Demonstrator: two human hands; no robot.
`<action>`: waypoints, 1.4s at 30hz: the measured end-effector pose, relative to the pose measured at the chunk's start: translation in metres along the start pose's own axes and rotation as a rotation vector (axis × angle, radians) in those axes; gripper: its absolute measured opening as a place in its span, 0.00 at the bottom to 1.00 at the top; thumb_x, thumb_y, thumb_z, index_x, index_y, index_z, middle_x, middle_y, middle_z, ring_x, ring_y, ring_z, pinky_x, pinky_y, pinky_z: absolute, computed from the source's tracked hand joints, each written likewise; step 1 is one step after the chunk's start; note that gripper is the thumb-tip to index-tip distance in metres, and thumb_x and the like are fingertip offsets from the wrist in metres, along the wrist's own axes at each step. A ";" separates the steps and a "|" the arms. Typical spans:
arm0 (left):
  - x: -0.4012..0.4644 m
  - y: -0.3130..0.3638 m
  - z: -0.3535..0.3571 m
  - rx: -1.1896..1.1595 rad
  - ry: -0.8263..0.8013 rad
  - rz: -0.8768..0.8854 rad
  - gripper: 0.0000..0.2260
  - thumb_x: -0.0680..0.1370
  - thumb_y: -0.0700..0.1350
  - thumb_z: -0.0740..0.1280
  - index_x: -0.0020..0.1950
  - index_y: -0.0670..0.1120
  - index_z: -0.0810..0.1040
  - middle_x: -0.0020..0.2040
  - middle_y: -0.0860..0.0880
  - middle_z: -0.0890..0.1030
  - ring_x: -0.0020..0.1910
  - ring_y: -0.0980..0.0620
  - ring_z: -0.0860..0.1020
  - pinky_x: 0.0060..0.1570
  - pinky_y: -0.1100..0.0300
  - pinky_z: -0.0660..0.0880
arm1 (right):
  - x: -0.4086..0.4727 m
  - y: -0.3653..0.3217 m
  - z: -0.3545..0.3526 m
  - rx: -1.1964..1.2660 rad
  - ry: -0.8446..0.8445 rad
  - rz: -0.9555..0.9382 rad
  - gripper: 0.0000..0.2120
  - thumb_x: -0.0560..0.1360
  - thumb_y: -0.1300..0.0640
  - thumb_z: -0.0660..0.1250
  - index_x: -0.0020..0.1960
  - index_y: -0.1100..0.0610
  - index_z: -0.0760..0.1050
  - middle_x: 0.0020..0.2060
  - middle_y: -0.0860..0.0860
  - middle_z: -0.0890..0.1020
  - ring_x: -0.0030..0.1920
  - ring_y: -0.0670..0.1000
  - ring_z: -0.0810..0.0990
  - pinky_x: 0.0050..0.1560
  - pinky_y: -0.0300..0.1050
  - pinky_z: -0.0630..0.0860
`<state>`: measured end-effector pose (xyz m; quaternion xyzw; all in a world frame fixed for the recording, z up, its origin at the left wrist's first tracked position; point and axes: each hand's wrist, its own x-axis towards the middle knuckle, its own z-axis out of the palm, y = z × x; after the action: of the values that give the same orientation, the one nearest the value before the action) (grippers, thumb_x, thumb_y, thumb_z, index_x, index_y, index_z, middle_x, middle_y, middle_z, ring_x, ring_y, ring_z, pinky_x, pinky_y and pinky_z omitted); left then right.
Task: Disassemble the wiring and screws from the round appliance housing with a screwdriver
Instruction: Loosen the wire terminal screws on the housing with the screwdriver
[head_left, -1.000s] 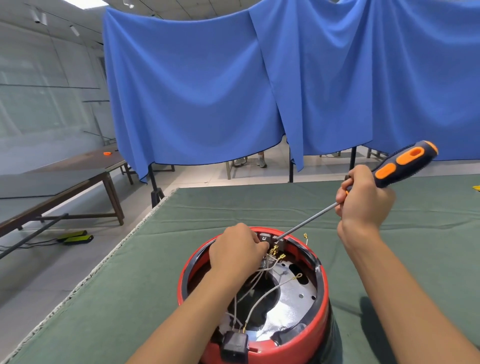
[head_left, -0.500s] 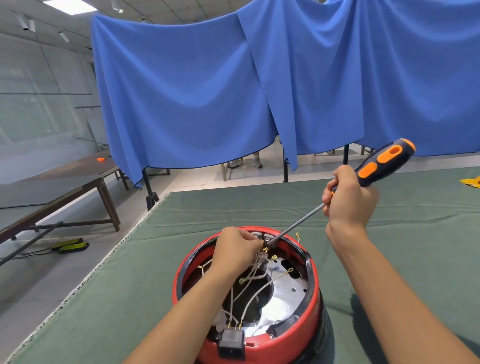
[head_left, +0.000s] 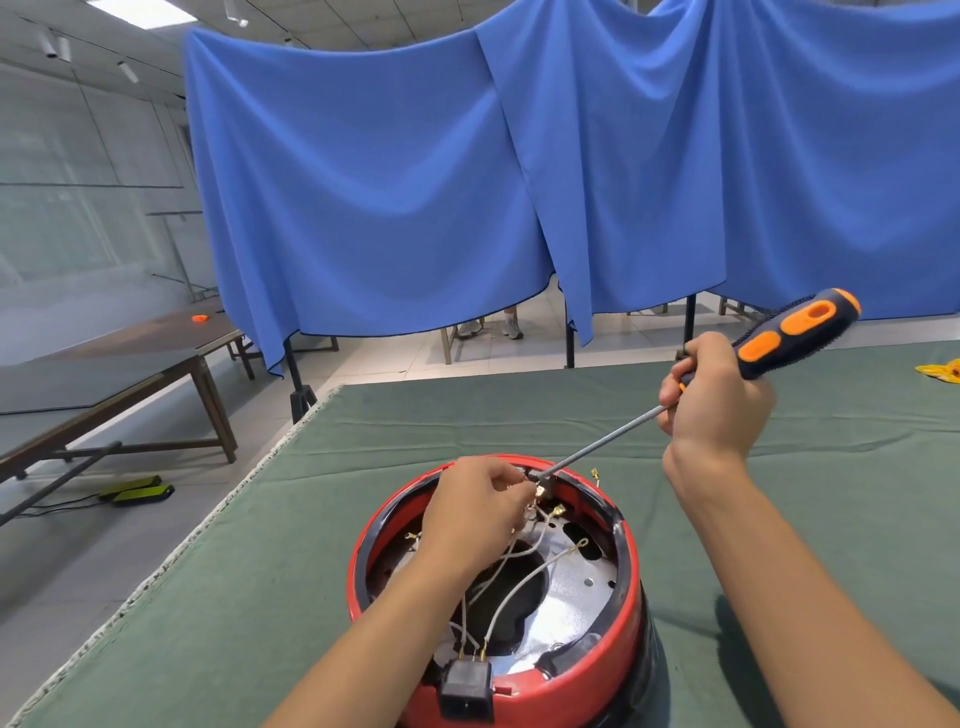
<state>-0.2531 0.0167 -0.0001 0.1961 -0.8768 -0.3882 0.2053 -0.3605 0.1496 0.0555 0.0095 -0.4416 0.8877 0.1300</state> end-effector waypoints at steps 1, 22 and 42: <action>0.000 0.000 -0.002 -0.048 0.048 0.002 0.06 0.75 0.46 0.69 0.38 0.49 0.82 0.27 0.51 0.80 0.24 0.56 0.73 0.37 0.52 0.77 | 0.001 -0.002 0.000 0.028 0.017 0.000 0.14 0.69 0.61 0.62 0.26 0.56 0.65 0.16 0.46 0.67 0.18 0.47 0.65 0.21 0.33 0.57; -0.004 0.006 -0.021 -0.704 0.514 0.134 0.05 0.79 0.42 0.65 0.45 0.45 0.80 0.37 0.48 0.84 0.27 0.51 0.79 0.23 0.62 0.74 | -0.031 0.000 0.010 -0.284 -0.622 -0.458 0.04 0.72 0.61 0.73 0.41 0.61 0.80 0.34 0.49 0.82 0.35 0.48 0.79 0.40 0.46 0.78; 0.002 0.005 -0.018 -0.798 0.287 -0.033 0.11 0.77 0.35 0.63 0.37 0.41 0.81 0.21 0.50 0.71 0.16 0.56 0.63 0.17 0.69 0.59 | -0.041 0.028 0.007 -0.837 -1.101 -0.326 0.08 0.70 0.65 0.74 0.38 0.55 0.79 0.33 0.46 0.80 0.35 0.43 0.77 0.40 0.40 0.76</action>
<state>-0.2462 0.0081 0.0153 0.1675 -0.6170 -0.6691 0.3789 -0.3280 0.1189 0.0321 0.4720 -0.7400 0.4790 0.0116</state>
